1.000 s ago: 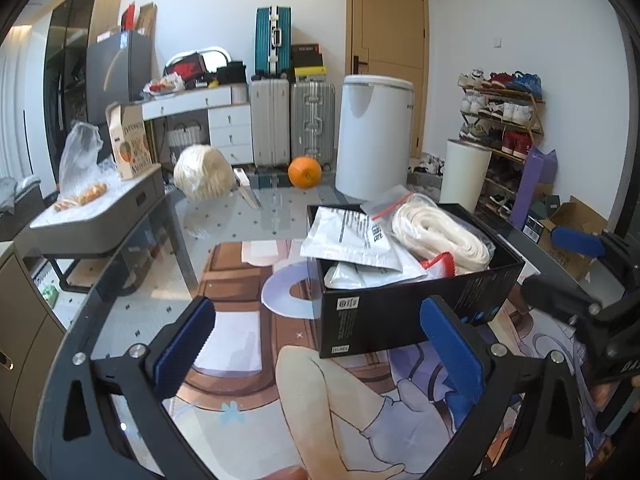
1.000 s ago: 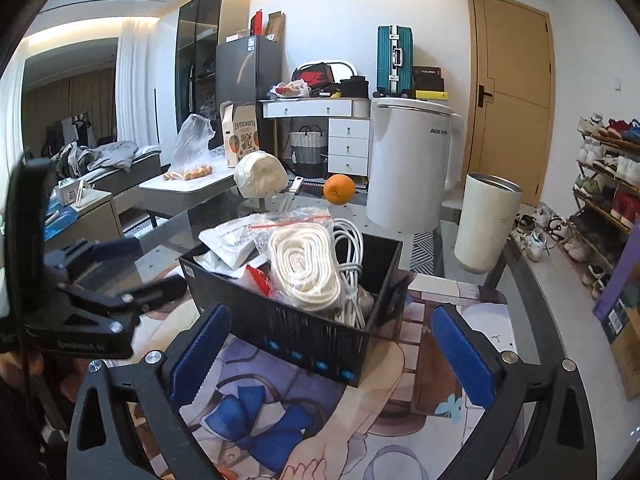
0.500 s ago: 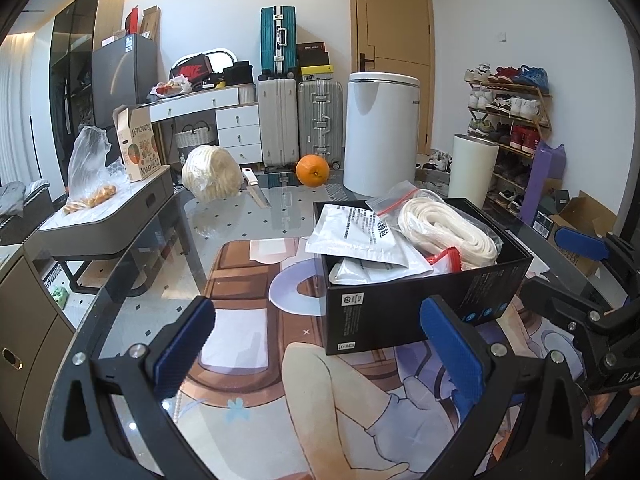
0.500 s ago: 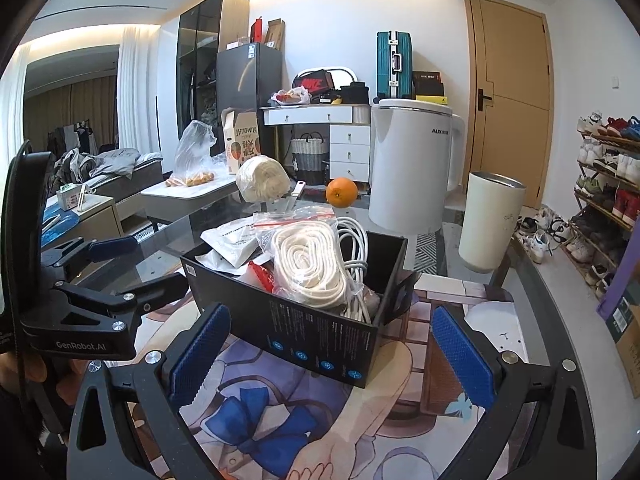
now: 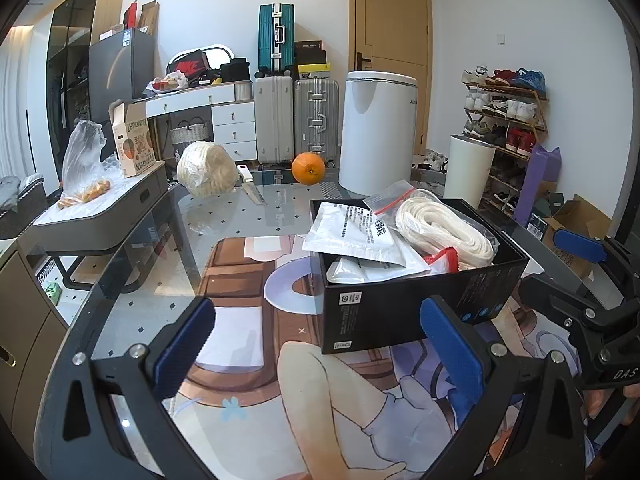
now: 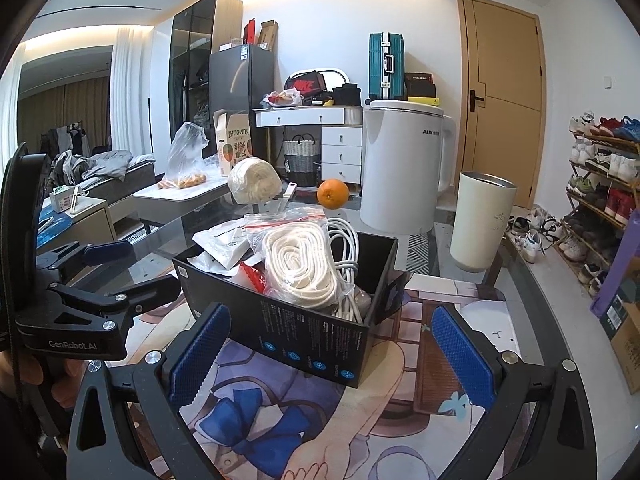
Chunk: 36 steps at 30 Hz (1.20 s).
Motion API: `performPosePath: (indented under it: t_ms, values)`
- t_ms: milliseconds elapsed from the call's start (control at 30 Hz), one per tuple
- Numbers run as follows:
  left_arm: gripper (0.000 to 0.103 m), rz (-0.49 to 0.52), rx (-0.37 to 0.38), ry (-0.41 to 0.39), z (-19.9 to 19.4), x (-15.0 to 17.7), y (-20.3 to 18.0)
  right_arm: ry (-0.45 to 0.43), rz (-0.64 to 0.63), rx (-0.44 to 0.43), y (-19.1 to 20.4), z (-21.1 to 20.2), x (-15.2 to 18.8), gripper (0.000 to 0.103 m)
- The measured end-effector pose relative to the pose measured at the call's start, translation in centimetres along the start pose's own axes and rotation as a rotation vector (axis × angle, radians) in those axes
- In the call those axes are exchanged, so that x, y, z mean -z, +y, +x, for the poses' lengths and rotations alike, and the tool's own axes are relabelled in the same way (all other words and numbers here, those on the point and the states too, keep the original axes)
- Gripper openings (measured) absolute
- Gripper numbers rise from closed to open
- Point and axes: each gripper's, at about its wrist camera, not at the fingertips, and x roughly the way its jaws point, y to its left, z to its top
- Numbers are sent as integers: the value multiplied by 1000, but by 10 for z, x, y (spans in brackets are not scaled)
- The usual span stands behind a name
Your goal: Organize soft objects
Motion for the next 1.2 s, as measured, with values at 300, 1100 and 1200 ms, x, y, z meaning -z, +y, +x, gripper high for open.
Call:
performPosePath:
  t_ms: [300, 1100, 1200]
  values:
    - [103, -4, 6, -9, -2, 1, 1, -14, 3, 16, -2, -2, 0, 103]
    - [103, -5, 12, -22, -6, 0, 0, -21, 6, 25, -3, -4, 3, 103]
    - [103, -4, 12, -22, -6, 0, -1, -22, 6, 24, -3, -4, 3, 103]
